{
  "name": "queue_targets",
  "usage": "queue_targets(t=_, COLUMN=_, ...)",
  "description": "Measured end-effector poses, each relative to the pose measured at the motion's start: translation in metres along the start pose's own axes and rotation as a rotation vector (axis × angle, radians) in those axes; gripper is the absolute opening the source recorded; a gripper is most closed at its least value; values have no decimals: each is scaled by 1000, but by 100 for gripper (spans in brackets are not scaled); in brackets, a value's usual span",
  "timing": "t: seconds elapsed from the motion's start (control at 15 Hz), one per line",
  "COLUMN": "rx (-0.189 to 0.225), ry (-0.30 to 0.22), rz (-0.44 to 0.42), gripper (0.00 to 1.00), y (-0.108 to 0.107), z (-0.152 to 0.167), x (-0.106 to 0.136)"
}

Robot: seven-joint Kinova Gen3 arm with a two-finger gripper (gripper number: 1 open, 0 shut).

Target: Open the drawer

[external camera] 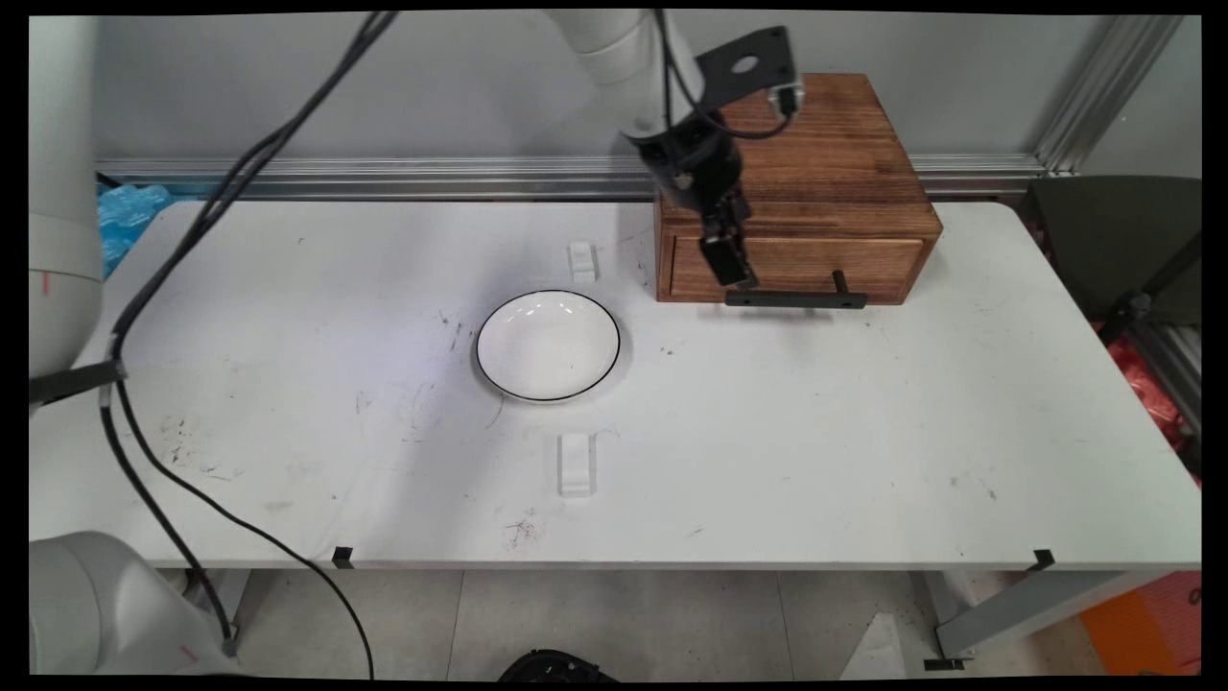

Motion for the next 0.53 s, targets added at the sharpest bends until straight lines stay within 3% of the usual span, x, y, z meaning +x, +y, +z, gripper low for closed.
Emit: queue_targets(t=0.53, rx=27, ry=-26, rz=20, gripper=100, y=0, z=60, x=28)
